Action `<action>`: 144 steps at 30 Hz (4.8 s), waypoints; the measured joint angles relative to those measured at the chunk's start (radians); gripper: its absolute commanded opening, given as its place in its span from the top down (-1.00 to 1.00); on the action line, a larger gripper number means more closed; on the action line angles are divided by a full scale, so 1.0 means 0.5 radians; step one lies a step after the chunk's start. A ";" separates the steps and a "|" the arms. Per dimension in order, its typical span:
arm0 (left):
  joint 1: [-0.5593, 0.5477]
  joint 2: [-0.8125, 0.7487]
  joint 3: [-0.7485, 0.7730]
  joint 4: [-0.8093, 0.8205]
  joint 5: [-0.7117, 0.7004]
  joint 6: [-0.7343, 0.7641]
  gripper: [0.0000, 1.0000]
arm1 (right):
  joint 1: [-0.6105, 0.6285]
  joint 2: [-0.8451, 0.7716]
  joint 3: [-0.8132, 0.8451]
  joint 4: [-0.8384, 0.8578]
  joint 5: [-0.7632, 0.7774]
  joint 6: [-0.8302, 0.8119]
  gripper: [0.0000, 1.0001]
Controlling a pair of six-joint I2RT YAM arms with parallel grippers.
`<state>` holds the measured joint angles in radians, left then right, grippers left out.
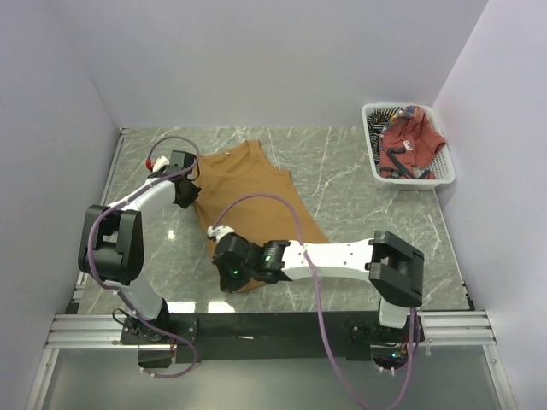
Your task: Fold and stack the tank tops
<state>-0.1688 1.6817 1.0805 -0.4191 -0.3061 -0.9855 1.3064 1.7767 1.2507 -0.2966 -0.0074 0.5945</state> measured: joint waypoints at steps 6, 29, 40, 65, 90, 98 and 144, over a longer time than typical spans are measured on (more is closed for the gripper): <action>-0.084 0.066 0.179 -0.063 -0.002 0.008 0.99 | -0.175 -0.120 -0.242 0.075 -0.093 0.048 1.00; -0.465 0.639 0.825 -0.219 -0.011 0.108 0.99 | -0.423 -0.419 -0.817 0.262 -0.024 0.155 1.00; -0.481 0.690 0.827 -0.223 -0.011 0.121 0.99 | -0.478 -0.419 -0.967 0.326 0.013 0.156 1.00; -0.508 0.822 0.892 -0.179 0.043 0.269 0.52 | -0.481 -0.473 -1.066 0.394 0.156 0.195 1.00; -0.434 0.391 0.886 -0.105 -0.005 0.253 0.05 | -0.179 -0.658 -0.599 -0.080 0.533 0.153 0.21; -0.254 0.381 0.719 -0.188 -0.101 0.106 0.33 | -0.086 -0.127 -0.297 -0.068 0.521 -0.008 0.23; -0.237 1.134 1.449 -0.449 -0.332 0.762 -0.09 | -0.044 0.307 0.162 0.153 -0.172 0.035 -0.13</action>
<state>-0.2874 2.2486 1.8050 -0.6434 -0.4721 -0.6044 1.2842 1.9305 1.3315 -0.2203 -0.0933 0.6121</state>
